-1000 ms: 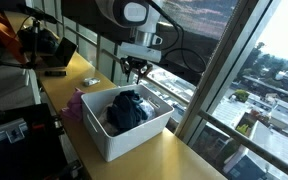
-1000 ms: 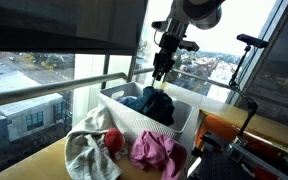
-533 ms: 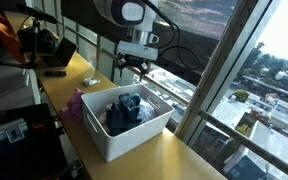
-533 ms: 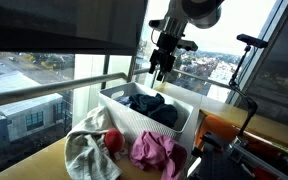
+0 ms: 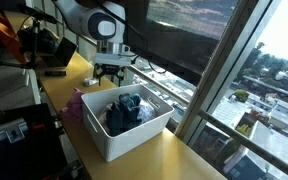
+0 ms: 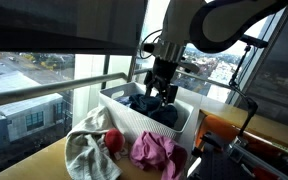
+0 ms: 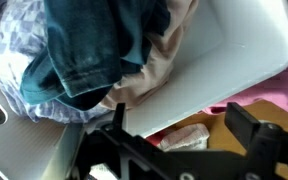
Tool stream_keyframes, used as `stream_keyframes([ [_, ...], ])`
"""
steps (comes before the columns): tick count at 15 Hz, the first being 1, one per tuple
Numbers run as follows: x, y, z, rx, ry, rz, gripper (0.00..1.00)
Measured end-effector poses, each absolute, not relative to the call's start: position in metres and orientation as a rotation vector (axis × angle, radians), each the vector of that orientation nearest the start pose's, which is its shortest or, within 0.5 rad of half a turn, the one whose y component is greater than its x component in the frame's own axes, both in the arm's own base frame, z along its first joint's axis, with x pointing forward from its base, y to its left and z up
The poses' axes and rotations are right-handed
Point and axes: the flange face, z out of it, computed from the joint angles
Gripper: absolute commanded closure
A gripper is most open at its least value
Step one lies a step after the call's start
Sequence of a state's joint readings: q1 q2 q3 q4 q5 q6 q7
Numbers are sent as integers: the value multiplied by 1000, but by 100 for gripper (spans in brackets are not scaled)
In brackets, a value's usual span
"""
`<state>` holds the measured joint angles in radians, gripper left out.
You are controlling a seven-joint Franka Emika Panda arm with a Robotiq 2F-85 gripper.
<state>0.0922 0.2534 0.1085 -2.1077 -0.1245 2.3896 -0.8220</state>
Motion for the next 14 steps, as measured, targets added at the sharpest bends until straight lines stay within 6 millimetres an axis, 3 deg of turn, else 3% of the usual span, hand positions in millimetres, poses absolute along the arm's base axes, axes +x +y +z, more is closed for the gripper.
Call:
stream_keyframes([
  [5, 550, 122, 277, -2700, -1799, 34, 0],
  [8, 537, 135, 292, -2682, -1844, 4, 0],
  [11, 512, 154, 314, -2654, -1913, -35, 0],
  [14, 486, 174, 315, -2625, -1966, -28, 0],
])
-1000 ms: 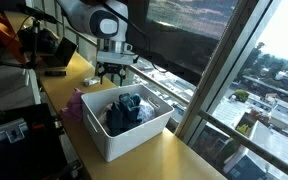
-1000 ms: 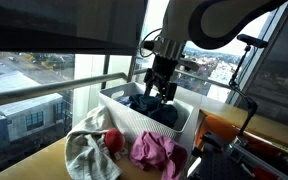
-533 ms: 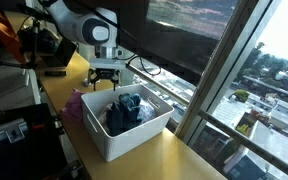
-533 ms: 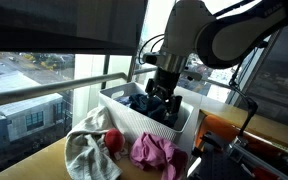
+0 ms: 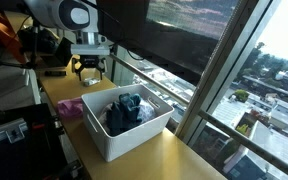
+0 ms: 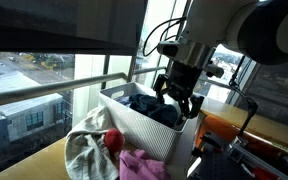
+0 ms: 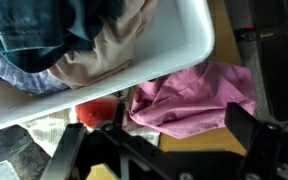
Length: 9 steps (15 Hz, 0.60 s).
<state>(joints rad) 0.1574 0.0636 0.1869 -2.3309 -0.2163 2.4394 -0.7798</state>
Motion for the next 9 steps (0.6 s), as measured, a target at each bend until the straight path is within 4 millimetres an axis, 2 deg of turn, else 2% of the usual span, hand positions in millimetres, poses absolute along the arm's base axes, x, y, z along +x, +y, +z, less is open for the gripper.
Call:
stream_keyframes([
  [6, 443, 220, 288, -2554, -2079, -8, 0],
  [9, 434, 239, 274, -2533, -2135, 2, 0],
])
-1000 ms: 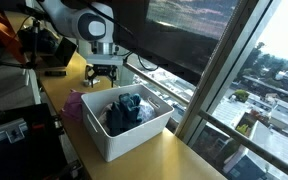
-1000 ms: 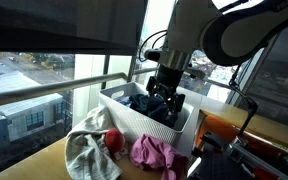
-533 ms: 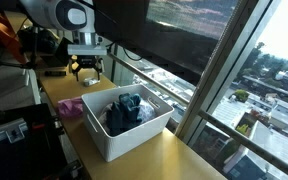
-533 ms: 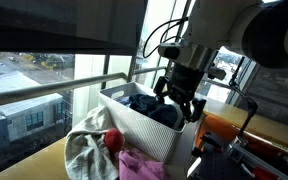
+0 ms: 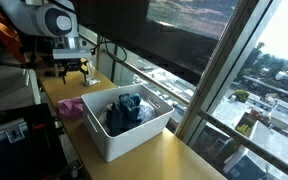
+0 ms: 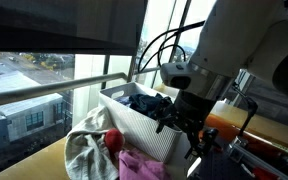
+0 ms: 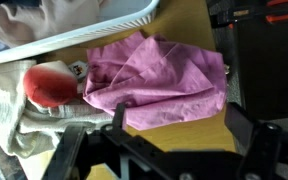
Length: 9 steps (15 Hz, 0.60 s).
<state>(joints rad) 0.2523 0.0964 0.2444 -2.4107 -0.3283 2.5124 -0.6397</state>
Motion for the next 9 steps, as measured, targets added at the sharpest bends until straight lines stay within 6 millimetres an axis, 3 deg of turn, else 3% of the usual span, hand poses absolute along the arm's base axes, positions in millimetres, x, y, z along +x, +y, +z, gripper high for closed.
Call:
stream_keyframes([
  [3, 442, 246, 248, -2528, -2184, 37, 0],
  [9, 479, 270, 192, -2489, -2187, 87, 0],
])
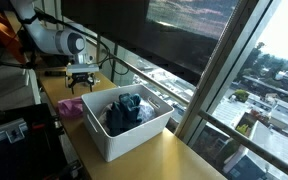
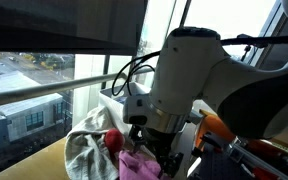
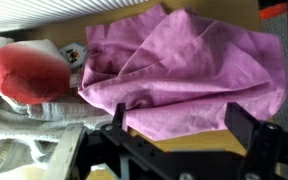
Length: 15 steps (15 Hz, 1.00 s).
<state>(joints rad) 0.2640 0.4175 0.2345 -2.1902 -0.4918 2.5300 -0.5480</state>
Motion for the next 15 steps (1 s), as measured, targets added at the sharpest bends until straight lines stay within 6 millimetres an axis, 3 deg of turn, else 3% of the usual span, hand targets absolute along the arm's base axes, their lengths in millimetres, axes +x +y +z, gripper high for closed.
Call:
stream_keyframes([
  [4, 497, 288, 153, -2479, -2151, 116, 0],
  [7, 516, 280, 108, -2522, -2122, 177, 0],
  [8, 522, 277, 92, -2535, -2109, 199, 25],
  [10, 533, 274, 71, -2550, -2090, 239, 33],
  [15, 545, 280, 77, -2573, -2081, 298, 73],
])
